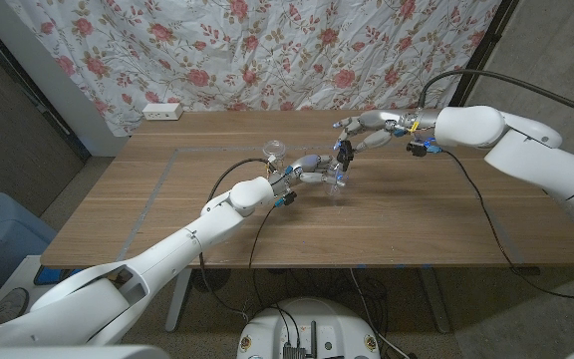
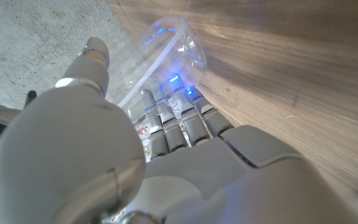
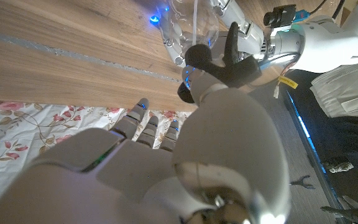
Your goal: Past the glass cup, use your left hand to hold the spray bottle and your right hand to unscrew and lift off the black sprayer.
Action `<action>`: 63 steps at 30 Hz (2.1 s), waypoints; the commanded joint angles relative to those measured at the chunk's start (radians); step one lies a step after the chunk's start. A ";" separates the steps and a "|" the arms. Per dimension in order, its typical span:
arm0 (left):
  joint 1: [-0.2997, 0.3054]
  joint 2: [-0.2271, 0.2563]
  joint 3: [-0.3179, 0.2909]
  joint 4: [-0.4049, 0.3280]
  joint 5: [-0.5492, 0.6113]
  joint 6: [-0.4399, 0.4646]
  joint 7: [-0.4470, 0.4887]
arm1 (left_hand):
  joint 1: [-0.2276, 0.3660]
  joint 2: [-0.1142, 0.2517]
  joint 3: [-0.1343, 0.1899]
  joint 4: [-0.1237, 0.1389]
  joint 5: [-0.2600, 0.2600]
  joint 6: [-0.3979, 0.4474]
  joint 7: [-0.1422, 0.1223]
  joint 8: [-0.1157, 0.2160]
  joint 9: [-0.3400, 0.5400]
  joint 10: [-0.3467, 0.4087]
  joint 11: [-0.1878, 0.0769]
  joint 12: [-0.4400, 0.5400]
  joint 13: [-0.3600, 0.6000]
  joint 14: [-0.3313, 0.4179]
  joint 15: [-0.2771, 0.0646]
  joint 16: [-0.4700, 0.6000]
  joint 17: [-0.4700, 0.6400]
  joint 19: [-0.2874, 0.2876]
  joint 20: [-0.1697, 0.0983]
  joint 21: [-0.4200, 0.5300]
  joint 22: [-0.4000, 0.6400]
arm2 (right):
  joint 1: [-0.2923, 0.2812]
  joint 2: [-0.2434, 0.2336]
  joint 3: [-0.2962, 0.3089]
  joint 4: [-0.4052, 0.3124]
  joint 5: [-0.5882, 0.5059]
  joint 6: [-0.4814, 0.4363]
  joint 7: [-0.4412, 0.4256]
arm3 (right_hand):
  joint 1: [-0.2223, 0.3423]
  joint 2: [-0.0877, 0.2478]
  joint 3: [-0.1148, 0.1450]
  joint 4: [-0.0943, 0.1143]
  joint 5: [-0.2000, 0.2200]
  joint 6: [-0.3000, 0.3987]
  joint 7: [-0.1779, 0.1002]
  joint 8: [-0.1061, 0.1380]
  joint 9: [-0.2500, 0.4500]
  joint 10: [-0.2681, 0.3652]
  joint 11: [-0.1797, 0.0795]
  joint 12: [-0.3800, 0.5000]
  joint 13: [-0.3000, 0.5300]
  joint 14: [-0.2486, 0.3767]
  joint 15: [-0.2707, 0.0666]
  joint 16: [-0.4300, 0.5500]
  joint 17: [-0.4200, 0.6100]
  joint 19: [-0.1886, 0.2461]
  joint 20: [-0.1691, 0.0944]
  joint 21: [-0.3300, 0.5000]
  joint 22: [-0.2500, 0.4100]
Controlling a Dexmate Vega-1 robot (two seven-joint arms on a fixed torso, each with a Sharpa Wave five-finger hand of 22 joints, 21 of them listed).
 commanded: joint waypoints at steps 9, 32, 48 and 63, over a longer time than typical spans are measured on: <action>-0.001 0.003 0.000 -0.004 0.003 -0.011 -0.003 | 0.034 0.139 0.009 0.001 0.002 0.031 -0.022 0.041 0.001 0.049 -0.036 0.005 0.004 0.012 -0.142 -0.001 0.002 0.009 -0.040 -0.003 0.004 | -0.021 -0.041 0.050 -0.023 0.033 -0.008 -0.026 | -0.010 -0.001 -0.014 0.006 0.007 -0.027 0.000 -0.025 0.000 -0.013 0.000 0.000 0.004 -0.011 0.002 -0.005 0.006 -0.007 0.006 0.001 0.004; 0.019 0.025 -0.010 -0.047 0.009 0.000 0.012 | 0.031 0.140 0.008 0.003 0.002 0.031 -0.022 0.047 -0.004 0.052 -0.037 0.001 0.008 0.014 -0.143 -0.004 0.002 0.009 -0.040 -0.003 0.004 | -0.073 -0.136 0.135 -0.126 0.060 -0.117 -0.080 | -0.207 -0.040 -0.129 0.067 -0.013 -0.099 0.002 -0.111 0.002 -0.018 0.051 0.008 0.005 0.010 0.043 0.006 0.005 0.033 0.060 0.007 0.003; 0.033 0.032 -0.017 -0.067 0.014 0.005 0.031 | 0.029 0.142 0.007 0.004 0.002 0.031 -0.022 0.050 -0.007 0.055 -0.037 -0.001 0.010 0.015 -0.143 -0.005 0.003 0.010 -0.040 -0.003 0.004 | -0.087 -0.162 0.127 -0.250 0.008 -0.266 -0.121 | -0.537 -0.084 -0.258 0.155 -0.052 -0.154 0.042 -0.159 0.015 -0.007 0.106 0.011 0.005 0.045 0.097 0.017 0.006 0.061 0.125 0.009 0.005; 0.019 0.019 -0.013 -0.044 0.017 -0.002 0.028 | 0.029 0.142 0.007 0.003 0.002 0.031 -0.022 0.054 -0.010 0.059 -0.036 -0.003 0.013 0.018 -0.142 -0.006 0.004 0.010 -0.039 -0.002 0.004 | -0.033 -0.175 0.062 -0.363 -0.078 -0.451 -0.076 | -0.654 -0.106 -0.302 0.183 -0.068 -0.190 0.114 -0.159 0.023 0.000 0.136 0.015 0.005 0.058 0.130 0.018 0.006 0.065 0.157 0.006 0.005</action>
